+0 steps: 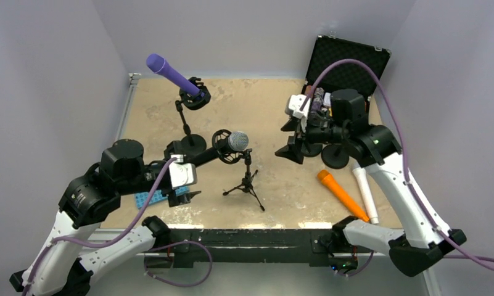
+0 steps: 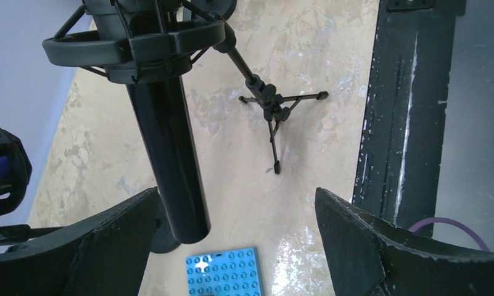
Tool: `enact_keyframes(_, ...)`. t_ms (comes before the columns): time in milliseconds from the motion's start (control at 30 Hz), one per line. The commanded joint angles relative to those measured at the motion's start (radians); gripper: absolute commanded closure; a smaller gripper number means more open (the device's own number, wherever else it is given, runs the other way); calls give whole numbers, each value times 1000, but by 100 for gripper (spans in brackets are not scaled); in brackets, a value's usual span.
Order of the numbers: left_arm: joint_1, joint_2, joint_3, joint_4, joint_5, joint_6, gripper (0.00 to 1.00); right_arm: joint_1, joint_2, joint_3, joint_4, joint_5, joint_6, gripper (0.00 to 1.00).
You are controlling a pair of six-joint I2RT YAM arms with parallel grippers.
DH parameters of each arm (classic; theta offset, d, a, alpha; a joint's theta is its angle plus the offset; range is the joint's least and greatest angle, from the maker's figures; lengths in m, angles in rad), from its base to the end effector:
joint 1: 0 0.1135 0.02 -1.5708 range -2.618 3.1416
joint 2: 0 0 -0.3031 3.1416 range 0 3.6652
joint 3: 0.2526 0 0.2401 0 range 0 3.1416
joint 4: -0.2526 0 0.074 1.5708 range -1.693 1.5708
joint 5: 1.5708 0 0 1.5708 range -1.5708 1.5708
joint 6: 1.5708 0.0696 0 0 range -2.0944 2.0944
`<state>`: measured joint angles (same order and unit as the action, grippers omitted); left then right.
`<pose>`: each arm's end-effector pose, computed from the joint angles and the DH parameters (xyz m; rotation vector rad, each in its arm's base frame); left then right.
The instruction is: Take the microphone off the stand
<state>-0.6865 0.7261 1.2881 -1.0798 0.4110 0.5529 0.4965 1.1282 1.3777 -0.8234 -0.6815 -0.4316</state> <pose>0.0426 -0.0708 0.4212 1.4035 1.5363 -0.5098 0.1622 0.1377 0.4334 -1.2746 1.6605 0.7647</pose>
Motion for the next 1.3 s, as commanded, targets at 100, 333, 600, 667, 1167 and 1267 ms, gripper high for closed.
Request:
enact_keyframes(100,7,35,-50,-11,-5,-21,0,2,-20,198,65,-104,67,18)
enact_keyframes(333,10,131,-31,79,-37,-5,0,8,63,254,193,-283,193,17)
enact_keyframes(600,13,32,-40,80,-31,-64,1,95,220,432,99,-257,156,19)
enact_keyframes(667,13,29,-21,68,-55,-64,1,105,237,449,102,-260,157,19)
enact_keyframes(1167,15,134,-21,112,-52,-78,0,174,314,468,-10,-258,-62,13)
enact_keyframes(1267,16,155,-23,124,-56,-71,1,184,334,461,7,-250,-62,14)
